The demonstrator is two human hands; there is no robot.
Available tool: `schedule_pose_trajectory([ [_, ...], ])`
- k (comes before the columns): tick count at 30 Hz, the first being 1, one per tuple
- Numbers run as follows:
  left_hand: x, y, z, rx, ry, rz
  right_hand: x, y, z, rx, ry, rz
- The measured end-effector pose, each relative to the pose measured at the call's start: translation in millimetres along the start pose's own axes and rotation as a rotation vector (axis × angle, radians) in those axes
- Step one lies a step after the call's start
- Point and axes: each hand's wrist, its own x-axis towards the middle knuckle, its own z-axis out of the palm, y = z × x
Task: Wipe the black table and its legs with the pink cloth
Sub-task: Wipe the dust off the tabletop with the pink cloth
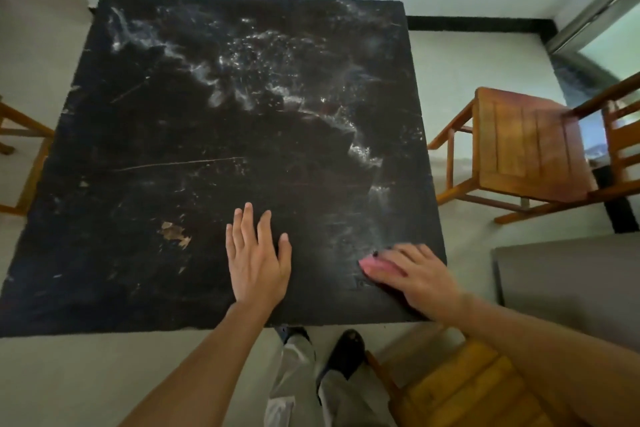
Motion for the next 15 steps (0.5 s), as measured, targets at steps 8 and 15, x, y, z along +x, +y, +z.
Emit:
schedule_pose_trajectory([
  [8, 34, 11, 14, 0.037, 0.005, 0.022, 98, 81, -48, 0.015, 0.179, 0.377],
  [15, 82, 3, 9, 0.006, 0.084, 0.022, 33, 18, 6, 0.064, 0.05, -0.13],
])
